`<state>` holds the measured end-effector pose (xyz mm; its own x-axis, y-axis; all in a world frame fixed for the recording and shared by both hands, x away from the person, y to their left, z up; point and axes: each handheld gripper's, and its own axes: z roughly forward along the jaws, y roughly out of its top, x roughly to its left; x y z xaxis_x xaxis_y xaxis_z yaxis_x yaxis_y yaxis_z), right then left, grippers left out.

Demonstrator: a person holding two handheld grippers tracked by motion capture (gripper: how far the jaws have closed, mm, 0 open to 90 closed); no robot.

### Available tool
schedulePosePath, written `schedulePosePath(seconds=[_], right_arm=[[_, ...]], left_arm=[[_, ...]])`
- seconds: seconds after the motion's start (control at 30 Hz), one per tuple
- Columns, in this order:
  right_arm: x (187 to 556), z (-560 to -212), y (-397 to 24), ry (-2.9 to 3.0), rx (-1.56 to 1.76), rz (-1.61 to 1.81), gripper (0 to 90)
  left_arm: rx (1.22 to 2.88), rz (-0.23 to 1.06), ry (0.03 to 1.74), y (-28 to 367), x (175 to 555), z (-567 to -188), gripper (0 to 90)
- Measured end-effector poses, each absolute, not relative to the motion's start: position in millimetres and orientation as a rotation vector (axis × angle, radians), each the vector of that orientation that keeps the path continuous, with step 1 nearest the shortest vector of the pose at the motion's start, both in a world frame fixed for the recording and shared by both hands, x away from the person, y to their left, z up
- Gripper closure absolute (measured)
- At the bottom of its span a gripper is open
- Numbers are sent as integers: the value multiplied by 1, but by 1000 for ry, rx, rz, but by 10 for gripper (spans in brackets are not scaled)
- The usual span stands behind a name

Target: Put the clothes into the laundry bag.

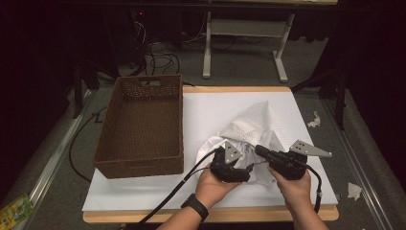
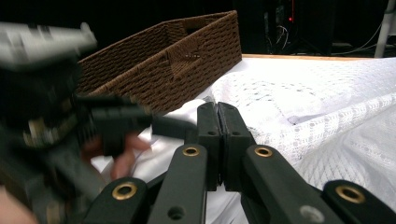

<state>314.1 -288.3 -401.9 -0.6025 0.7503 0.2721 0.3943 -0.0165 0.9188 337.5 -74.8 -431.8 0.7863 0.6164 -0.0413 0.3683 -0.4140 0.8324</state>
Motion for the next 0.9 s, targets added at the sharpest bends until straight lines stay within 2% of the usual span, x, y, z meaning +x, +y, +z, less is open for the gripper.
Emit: schedulePosePath(seconds=[0.07, 0.17, 0.23, 0.3, 0.33, 0.47, 0.63, 0.9], right_arm=[[314, -402, -288, 1962, 1199, 1649, 900], [314, -402, -288, 1965, 1198, 1642, 900], [314, -403, -289, 1965, 1196, 1643, 900], [314, -403, -290, 1962, 1205, 1643, 900], [314, -403, -290, 1964, 1206, 1643, 900], [313, -404, -292, 1964, 1204, 1645, 900], [313, -402, -291, 1965, 1200, 1658, 900], [313, -399, -284, 1978, 1165, 1679, 900]], left_arm=[[2127, 362, 716, -81, 337, -446, 186], [2198, 457, 676, -91, 333, -459, 198], [2259, 568, 648, -98, 330, -467, 250], [2250, 646, 650, -98, 328, -470, 406], [2234, 652, 669, -96, 329, -470, 515], [2171, 577, 721, -85, 334, -466, 789], [2057, 457, 780, -69, 341, -450, 825], [1858, 365, 854, -42, 354, -410, 839]])
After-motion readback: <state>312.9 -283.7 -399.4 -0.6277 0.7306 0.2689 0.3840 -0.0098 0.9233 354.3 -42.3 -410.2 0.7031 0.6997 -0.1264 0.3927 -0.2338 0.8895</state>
